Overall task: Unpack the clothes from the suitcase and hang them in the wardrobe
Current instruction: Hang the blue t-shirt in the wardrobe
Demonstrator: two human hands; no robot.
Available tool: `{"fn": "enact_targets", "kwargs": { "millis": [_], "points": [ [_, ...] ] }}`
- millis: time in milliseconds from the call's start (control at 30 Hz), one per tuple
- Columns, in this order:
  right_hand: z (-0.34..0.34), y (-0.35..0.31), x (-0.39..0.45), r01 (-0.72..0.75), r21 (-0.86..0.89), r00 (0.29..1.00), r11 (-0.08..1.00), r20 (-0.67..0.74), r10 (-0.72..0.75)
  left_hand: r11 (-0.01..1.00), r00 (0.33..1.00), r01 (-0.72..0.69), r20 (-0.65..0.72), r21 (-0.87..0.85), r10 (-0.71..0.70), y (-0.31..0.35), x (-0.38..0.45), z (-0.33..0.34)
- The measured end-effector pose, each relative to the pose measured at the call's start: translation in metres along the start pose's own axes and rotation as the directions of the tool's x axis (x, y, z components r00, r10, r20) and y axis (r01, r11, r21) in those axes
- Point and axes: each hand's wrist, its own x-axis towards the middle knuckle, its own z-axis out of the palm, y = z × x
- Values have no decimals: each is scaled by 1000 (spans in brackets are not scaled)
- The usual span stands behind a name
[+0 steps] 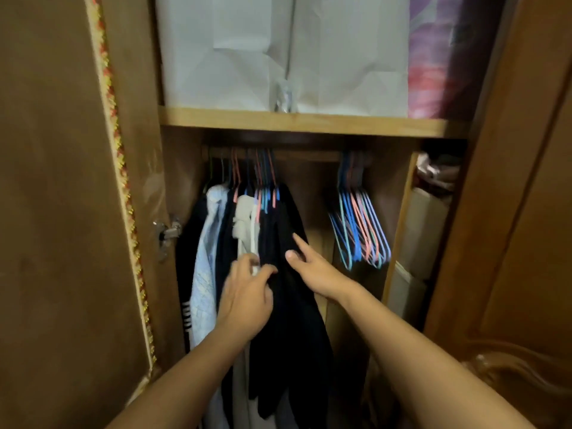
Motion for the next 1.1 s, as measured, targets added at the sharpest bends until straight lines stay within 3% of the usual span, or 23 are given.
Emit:
{"fn": "enact_targets", "kwargs": {
  "millis": [67, 100, 167, 267, 333, 433, 500, 533, 600, 667, 767, 900, 967, 1100],
  "points": [
    [0, 35, -43, -19, 109, 998, 994, -65, 27, 998, 989, -51, -139, -47, 43, 28, -20, 11],
    [1, 59, -68, -39, 134, 992, 990, -118, 55, 988, 988, -112, -118, -106, 100, 45, -32, 21],
    [0, 113, -134, -128, 199, 961, 972, -218, 171, 940, 972, -212, 43, -269, 231, 85, -62, 53],
    [1, 200, -274, -346, 402, 810, 848, -328, 486, 873, 846, -106, 419, -477, 331, 161, -131, 111],
    [11, 248, -387, -418, 553, 617, 721, -409, 672, 873, 652, -29, 652, -487, 386, 215, -195, 150],
    [38, 282, -567, -406, 759, 231, 509, -454, 860, 895, 177, -12, 880, -445, 440, 282, -318, 191],
    [67, 286, -683, -363, 864, 5, 349, -373, 928, 897, -140, -112, 900, -428, 412, 310, -403, 197],
    [88, 289, -739, -361, 895, -113, 263, -322, 940, 887, -268, -155, 883, -434, 385, 320, -444, 196],
    [135, 287, -829, -257, 961, -266, 104, -174, 948, 870, -440, -210, 838, -446, 323, 336, -512, 194],
    [176, 281, -888, -217, 976, -363, -10, -71, 929, 869, -500, -241, 823, -432, 270, 346, -568, 199],
    [218, 292, -930, -195, 973, -441, -126, 27, 897, 885, -508, -259, 834, -387, 216, 352, -645, 222],
    [293, 388, -949, -180, 963, -395, -200, 115, 911, 886, -498, -268, 841, -379, 210, 340, -739, 282],
    [329, 452, -950, -232, 944, -333, -236, 151, 931, 890, -492, -270, 847, -366, 200, 323, -784, 324],
    [366, 583, -934, -499, 841, -263, -208, 81, 961, 865, -518, -334, 839, -375, 163, 280, -855, 415]
  ]
}}
